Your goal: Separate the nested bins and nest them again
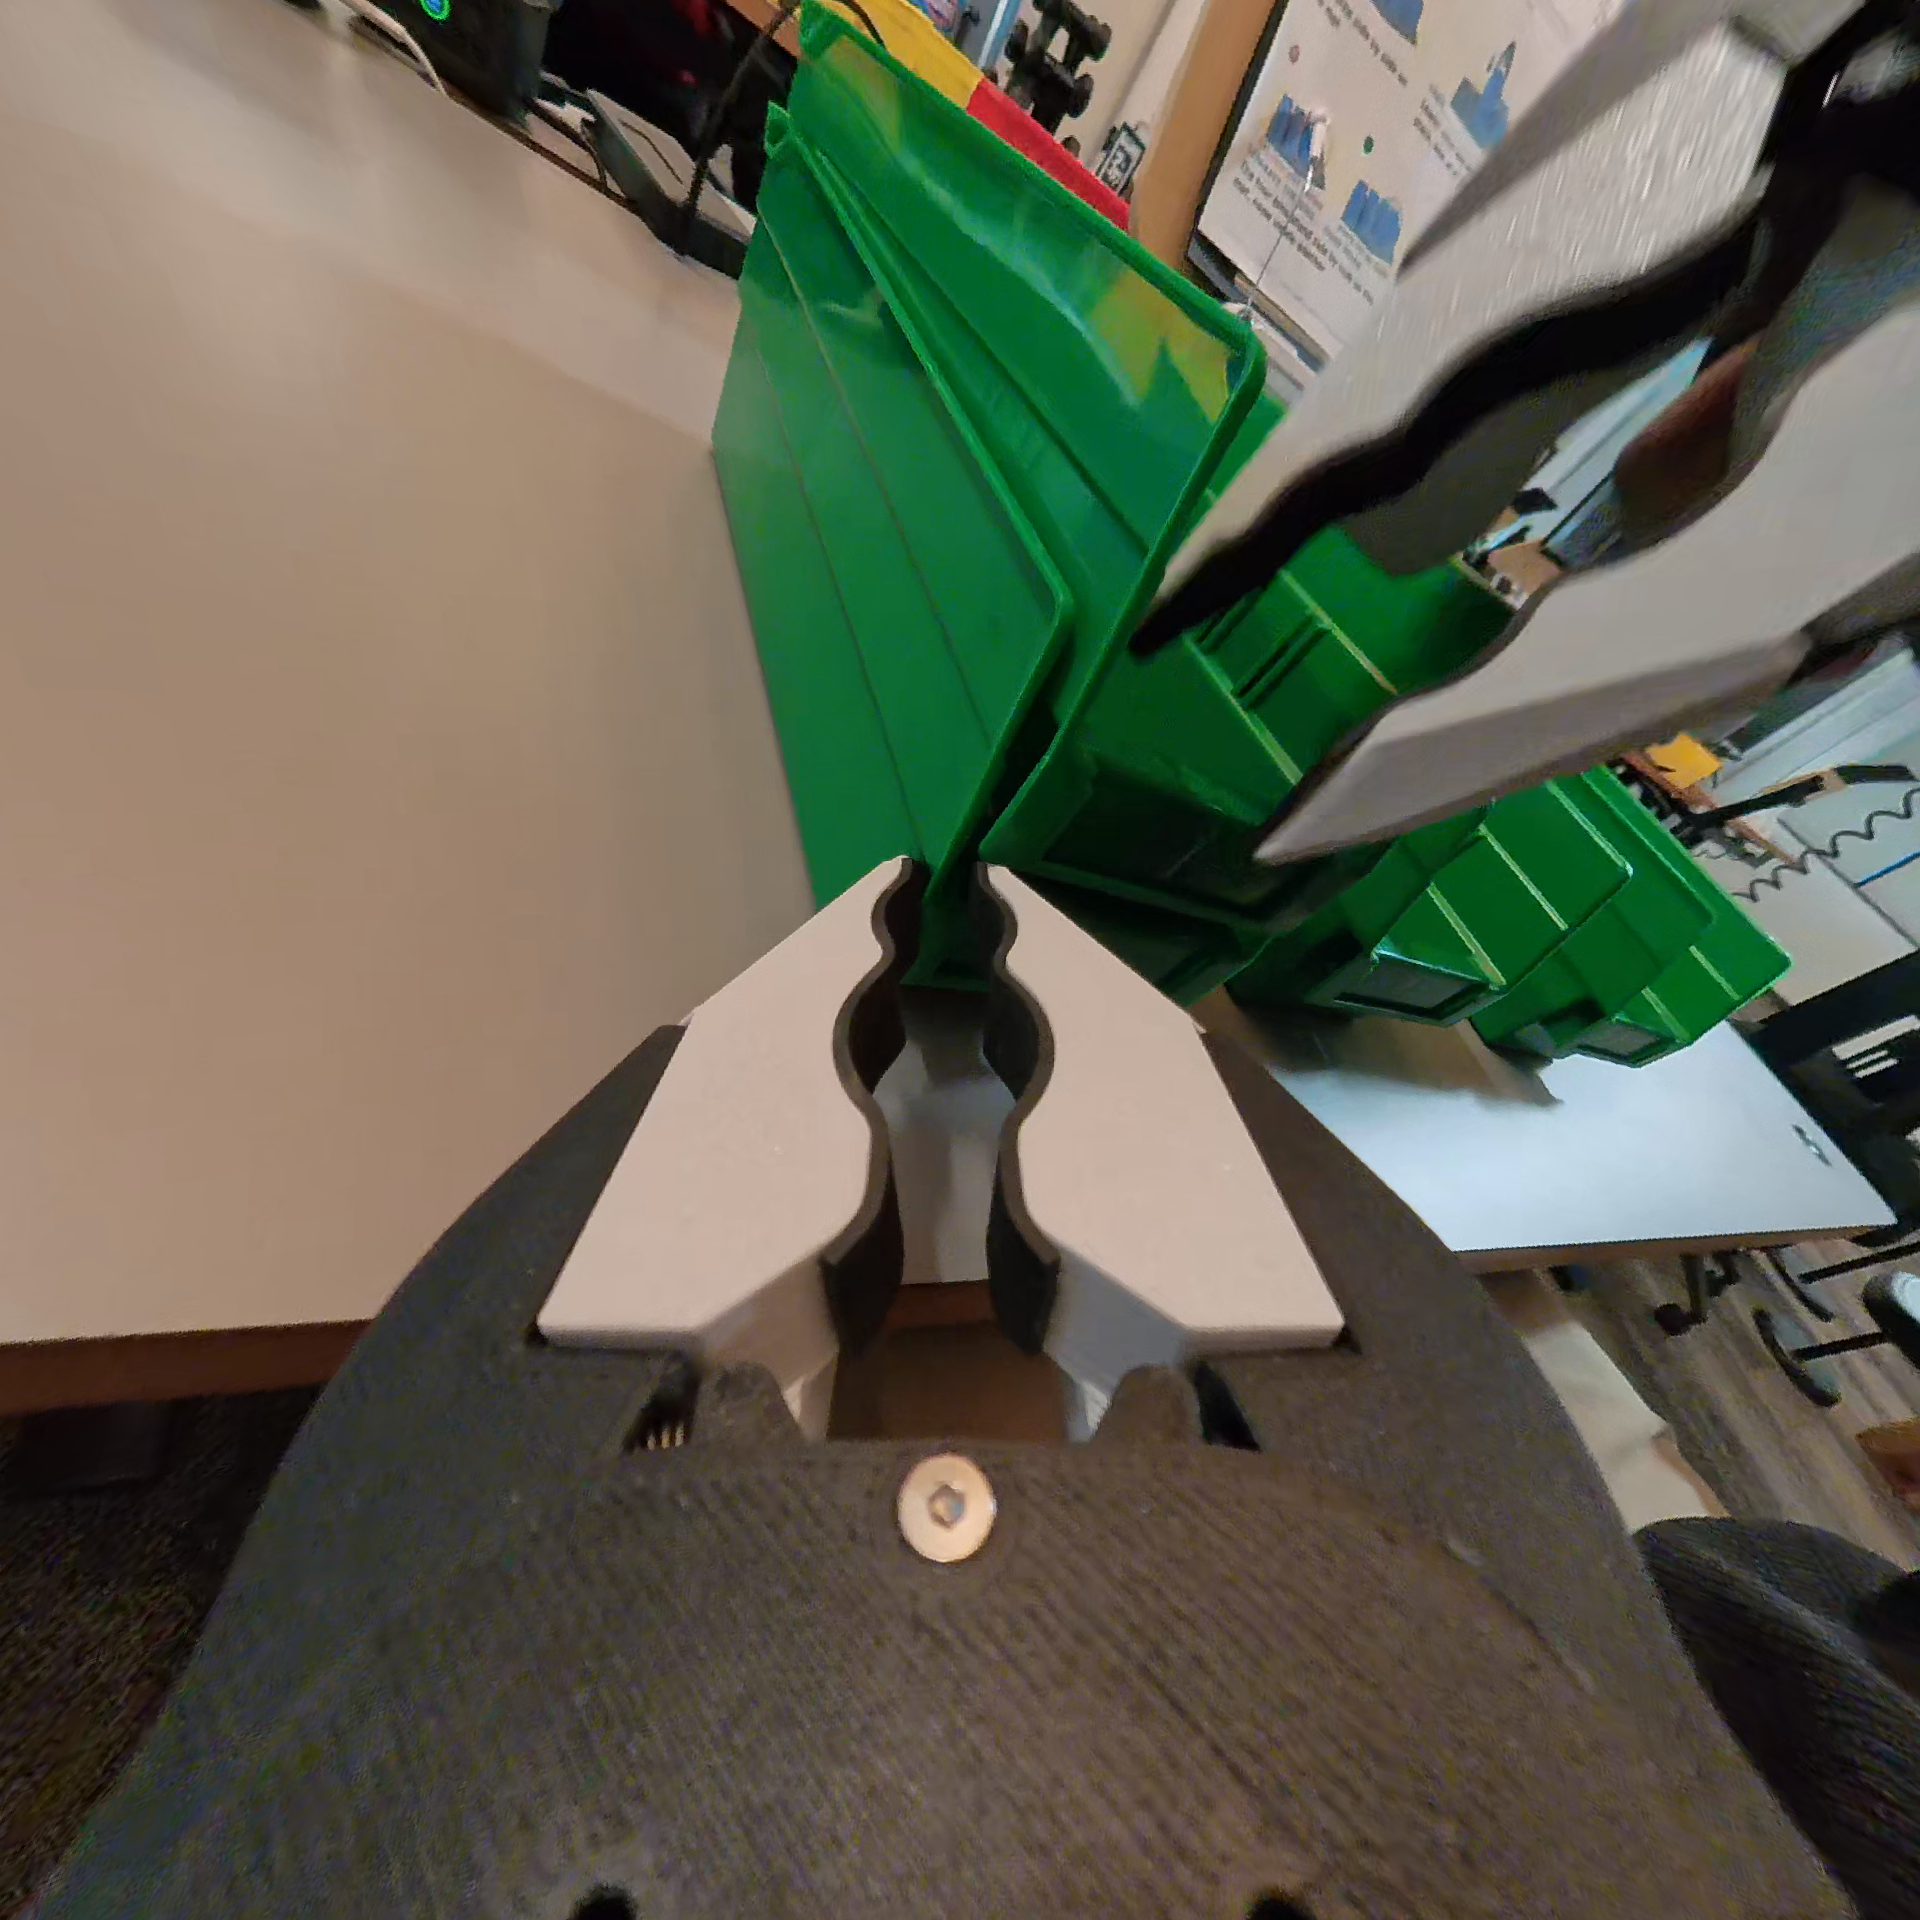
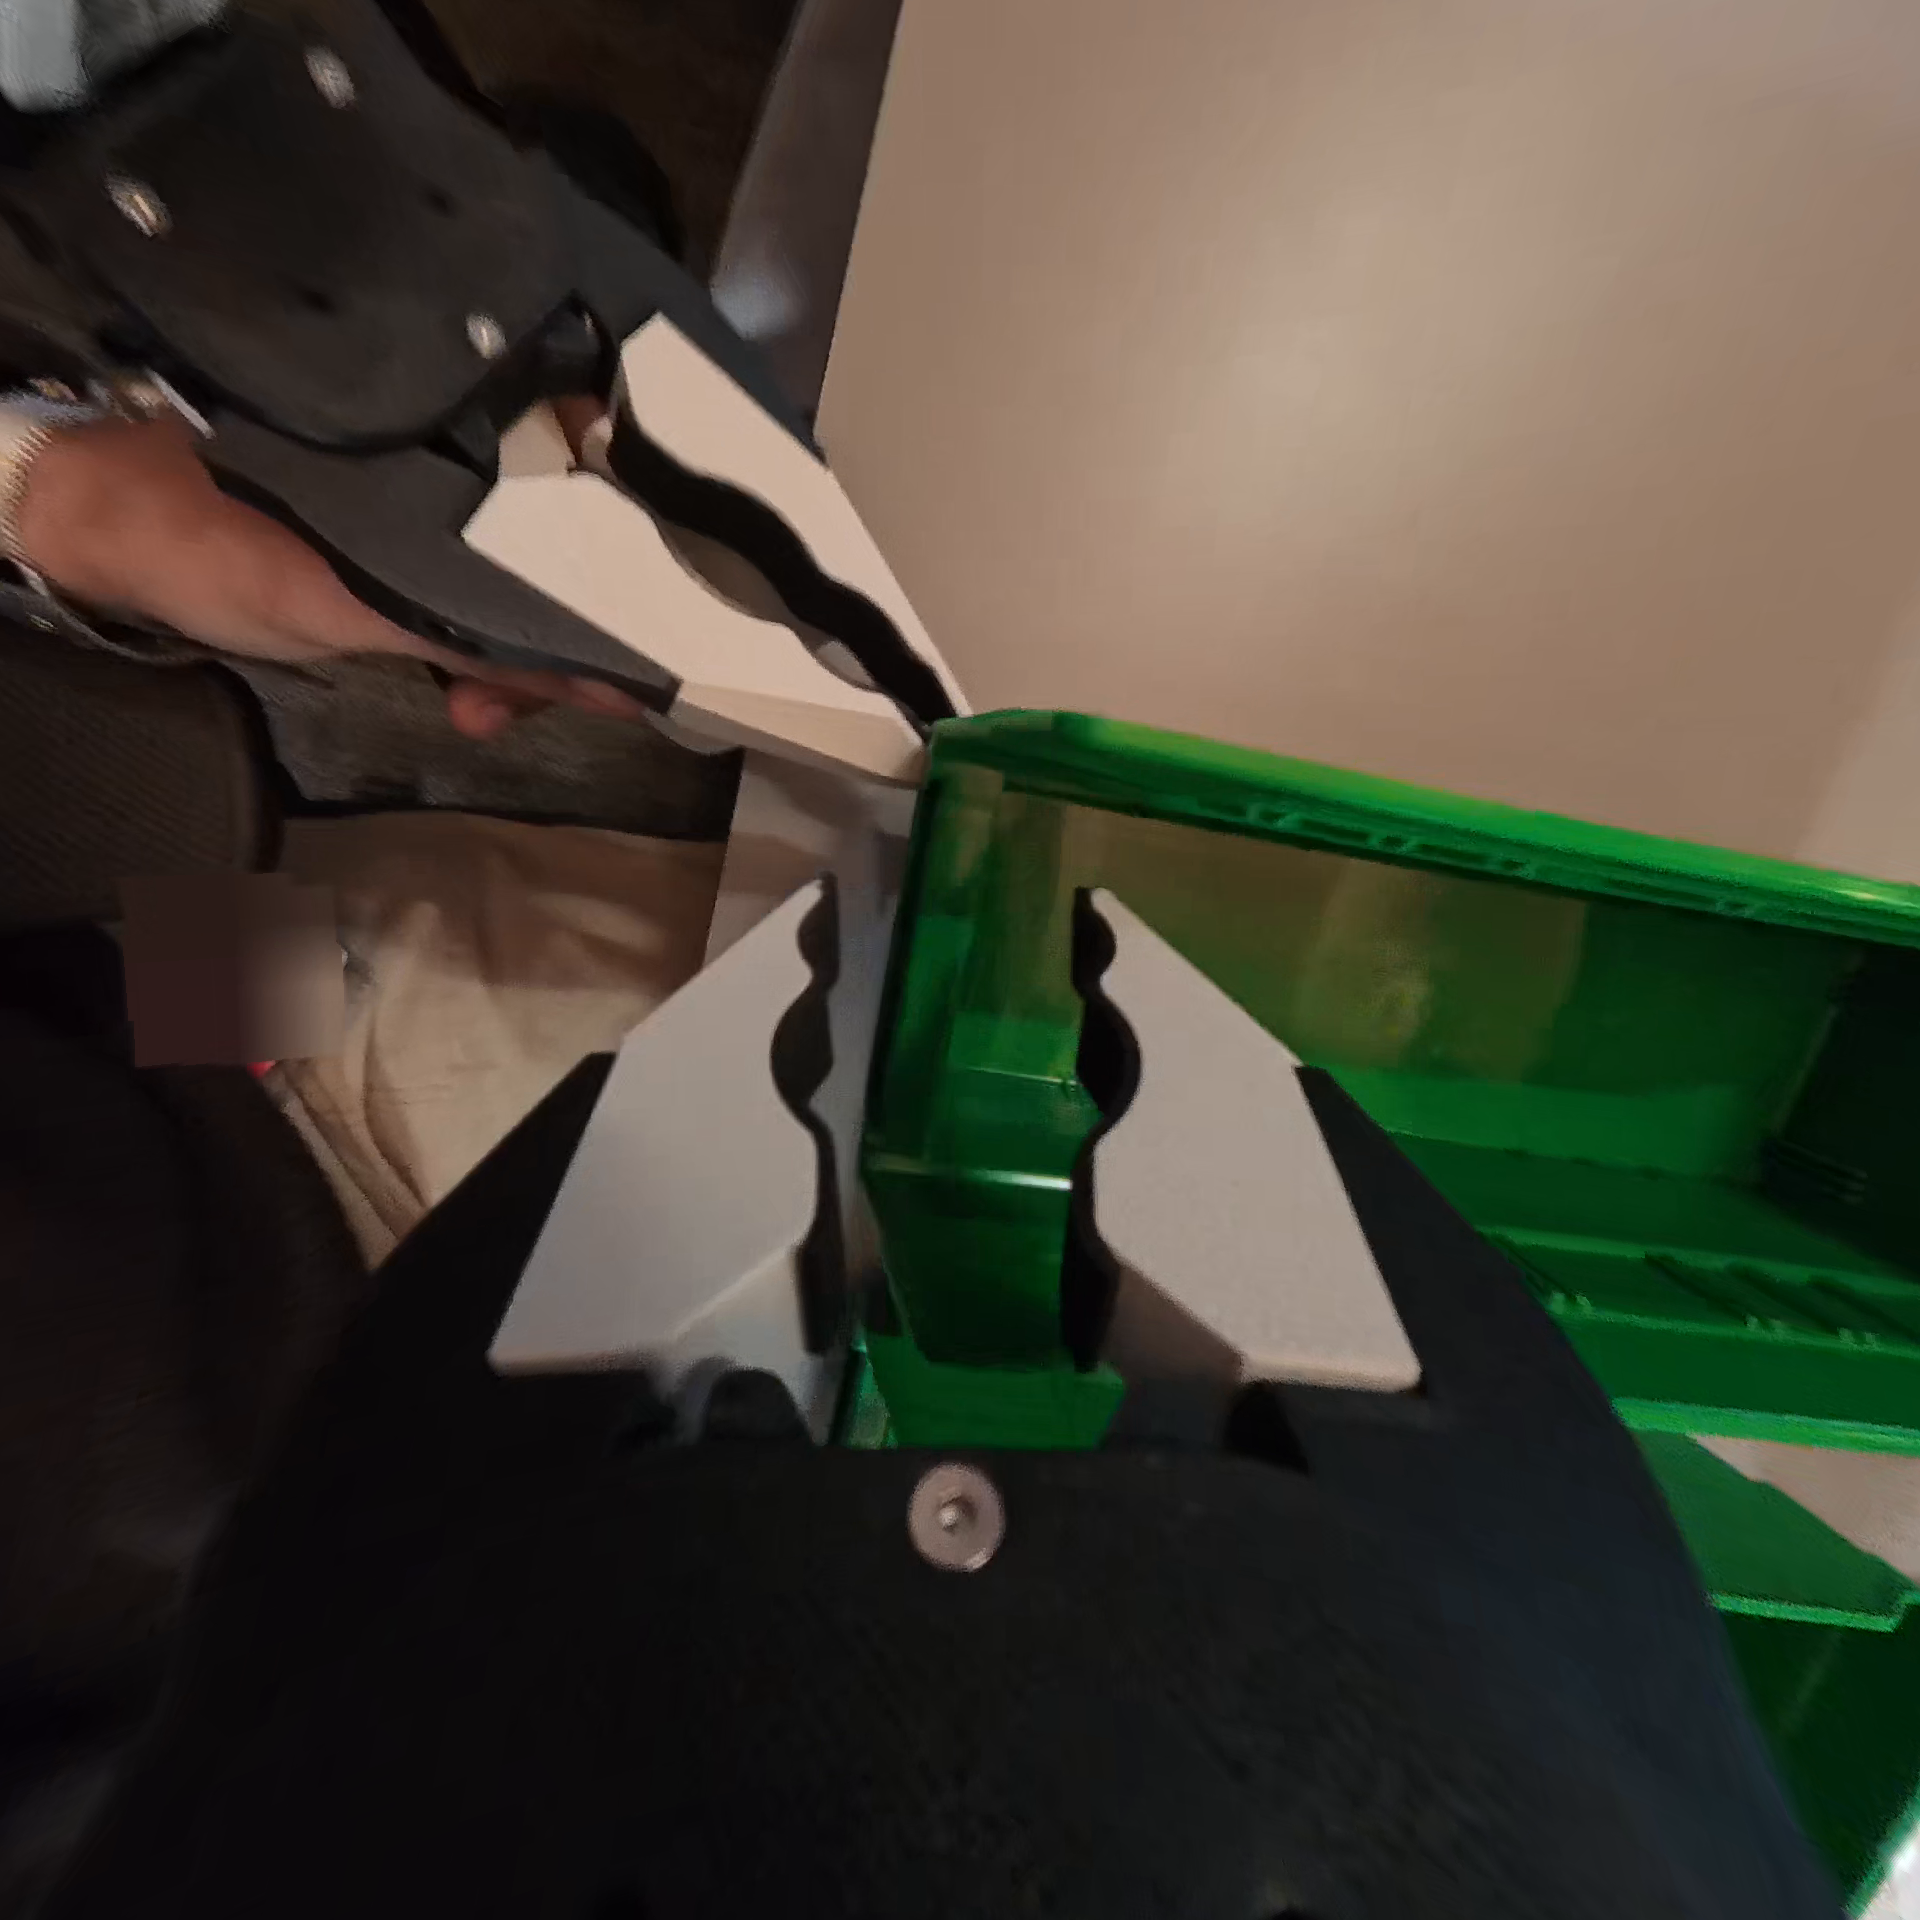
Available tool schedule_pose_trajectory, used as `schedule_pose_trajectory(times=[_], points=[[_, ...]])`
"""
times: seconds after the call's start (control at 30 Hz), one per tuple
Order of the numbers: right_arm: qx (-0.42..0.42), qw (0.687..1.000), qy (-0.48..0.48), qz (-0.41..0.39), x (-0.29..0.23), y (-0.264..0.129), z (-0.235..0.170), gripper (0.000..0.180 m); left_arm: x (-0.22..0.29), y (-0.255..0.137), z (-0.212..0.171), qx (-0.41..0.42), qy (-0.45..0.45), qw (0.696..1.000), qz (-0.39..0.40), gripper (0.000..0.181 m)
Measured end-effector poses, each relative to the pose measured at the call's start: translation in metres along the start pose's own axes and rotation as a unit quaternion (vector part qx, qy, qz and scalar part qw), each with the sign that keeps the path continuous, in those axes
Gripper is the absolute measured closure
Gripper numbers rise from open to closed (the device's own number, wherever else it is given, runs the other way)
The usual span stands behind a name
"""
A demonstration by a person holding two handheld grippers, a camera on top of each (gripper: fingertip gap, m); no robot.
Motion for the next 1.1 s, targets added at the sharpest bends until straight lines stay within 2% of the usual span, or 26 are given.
schedule_pose_trajectory(times=[0.1, 0.17, 0.27, 0.4, 0.47, 0.53, 0.67, 0.87, 1.1], points=[[0.062, 0.997, 0.023, -0.026, 0.039, -0.031, 0.015, 0.135, 0.001, 0.0, 0.0, -0.003, 0.015, 1.0, 0.006, 0.172], [0.09, 0.99, 0.04, -0.099, 0.095, -0.052, 0.016, 0.132, 0.001, 0.0, 0.0, -0.003, 0.015, 1.0, 0.006, 0.172], [0.071, 0.974, 0.07, -0.202, 0.188, -0.069, -0.005, 0.132, 0.001, 0.0, 0.0, -0.003, 0.013, 1.0, 0.004, 0.172], [0.038, 0.974, 0.142, -0.174, 0.252, -0.049, -0.04, 0.131, 0.002, 0.0, 0.0, -0.004, 0.015, 1.0, 0.004, 0.172], [0.027, 0.974, 0.157, -0.159, 0.262, -0.036, -0.05, 0.14, 0.002, 0.0, 0.0, -0.004, 0.017, 1.0, 0.004, 0.172], [0.01, 0.975, 0.137, -0.174, 0.267, -0.031, -0.055, 0.168, 0.002, 0.0, 0.0, -0.005, 0.02, 1.0, 0.004, 0.172], [-0.012, 0.979, 0.102, -0.178, 0.266, -0.032, -0.051, 0.171, 0.001, 0.0, 0.0, -0.004, 0.017, 1.0, 0.003, 0.172], [0.057, 0.976, 0.155, -0.143, 0.266, -0.051, -0.039, 0.174, -0.001, -0.001, 0.002, -0.001, 0.01, 1.0, 0.005, 0.173], [0.04, 0.977, 0.104, -0.183, 0.261, -0.059, -0.033, 0.173, 0.0, 0.0, 0.004, -0.003, 0.025, 1.0, 0.006, 0.174]])
Point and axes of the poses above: each gripper's, where its closed fingertips meet, y out along the fingers, z out of its top, x = y × z across the jaws, the point moved 4 cm from there along -y, back along the fingers, and after that the axes turned 4 degrees about x, right-handed, at the moved point
